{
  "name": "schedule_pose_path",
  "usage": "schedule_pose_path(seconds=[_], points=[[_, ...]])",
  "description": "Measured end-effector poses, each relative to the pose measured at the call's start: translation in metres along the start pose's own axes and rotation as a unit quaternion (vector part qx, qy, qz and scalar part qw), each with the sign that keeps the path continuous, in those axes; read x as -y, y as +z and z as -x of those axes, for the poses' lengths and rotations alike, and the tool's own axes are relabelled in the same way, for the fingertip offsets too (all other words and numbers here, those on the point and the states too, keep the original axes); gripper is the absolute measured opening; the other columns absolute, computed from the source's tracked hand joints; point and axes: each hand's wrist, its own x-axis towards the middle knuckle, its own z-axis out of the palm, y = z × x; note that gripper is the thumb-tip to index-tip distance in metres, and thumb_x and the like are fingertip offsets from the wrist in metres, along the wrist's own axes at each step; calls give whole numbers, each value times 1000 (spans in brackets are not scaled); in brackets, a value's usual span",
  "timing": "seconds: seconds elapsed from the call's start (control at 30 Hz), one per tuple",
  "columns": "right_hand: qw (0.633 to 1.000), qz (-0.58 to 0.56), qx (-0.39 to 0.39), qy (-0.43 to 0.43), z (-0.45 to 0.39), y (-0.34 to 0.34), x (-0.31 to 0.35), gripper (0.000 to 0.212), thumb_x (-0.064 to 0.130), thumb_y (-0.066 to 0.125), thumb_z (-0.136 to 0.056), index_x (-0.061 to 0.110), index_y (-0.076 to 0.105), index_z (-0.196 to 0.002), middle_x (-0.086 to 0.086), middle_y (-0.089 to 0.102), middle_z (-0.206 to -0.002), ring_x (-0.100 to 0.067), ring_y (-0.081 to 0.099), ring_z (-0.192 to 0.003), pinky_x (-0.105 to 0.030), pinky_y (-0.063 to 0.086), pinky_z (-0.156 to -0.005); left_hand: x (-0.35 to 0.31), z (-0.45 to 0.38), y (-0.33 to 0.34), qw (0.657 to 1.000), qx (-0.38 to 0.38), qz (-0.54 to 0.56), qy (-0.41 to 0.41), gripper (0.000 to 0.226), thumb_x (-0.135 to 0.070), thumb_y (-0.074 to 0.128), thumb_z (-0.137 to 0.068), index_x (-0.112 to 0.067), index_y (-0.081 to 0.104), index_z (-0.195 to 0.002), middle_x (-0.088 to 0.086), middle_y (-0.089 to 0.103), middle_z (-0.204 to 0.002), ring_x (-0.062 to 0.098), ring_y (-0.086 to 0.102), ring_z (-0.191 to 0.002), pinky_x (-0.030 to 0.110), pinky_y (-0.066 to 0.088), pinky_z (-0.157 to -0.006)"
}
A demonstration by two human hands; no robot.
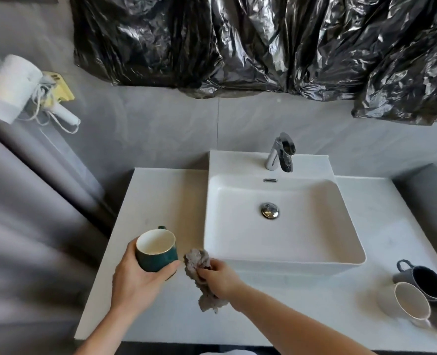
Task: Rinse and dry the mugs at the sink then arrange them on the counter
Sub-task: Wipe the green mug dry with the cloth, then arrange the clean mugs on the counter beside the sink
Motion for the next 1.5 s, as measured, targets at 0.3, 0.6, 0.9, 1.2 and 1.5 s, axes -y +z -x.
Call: schedule_pose_path(seconds=[0.3, 0.6, 0.9, 1.2, 1.5], points=[[991, 125, -4, -39, -70, 49, 36, 39, 16, 49, -92, 25, 69, -124, 3, 71, -103, -18, 68, -96, -28, 56, -89, 31, -9, -26, 995, -59, 39, -66, 86, -37, 103, -55, -42, 50, -124, -11, 66, -115, 18, 61, -108, 36, 53, -84], [945, 233, -104, -206, -186, 15, 126, 41, 17, 51, -85, 26, 74, -117, 2, 72, -104, -24, 65, -113, -36, 56, -98, 23, -67, -31, 991, -71, 93, -70, 85, -27, 103, -53, -38, 55, -123, -19, 68, -108, 4, 64, -100, 24, 49, -75], [889, 384, -105, -224, -303, -14, 184, 63, 36, 60, -93, 24, 48, -154, -5, 36, -164, -41, 45, -139, -42, 38, -118, 27, -112, -19, 991, -63, 113, -41, 85, -25, 104, -50, -42, 57, -119, -31, 65, -111, -8, 63, -101, 25, 53, -78], [962, 150, 25, -225, -223, 1, 157, 38, 30, 59, -104, 25, 62, -141, 3, 67, -138, -18, 64, -127, -24, 52, -97, 19, -113, -21, 990, 47, 133, -21, 87, -17, 105, -50, -49, 61, -118, -13, 72, -115, 8, 69, -107, 31, 59, -88], [978, -22, 66, -196, -37, -42, 91, 44, 33, 42, -112, 5, 68, -91, -2, 65, -83, -15, 62, -80, -33, 54, -69, -22, -57, -14, 951, 273, 142, 18, 95, -27, 106, -48, -34, 59, -131, -9, 64, -126, 14, 63, -120, 32, 59, -93]])
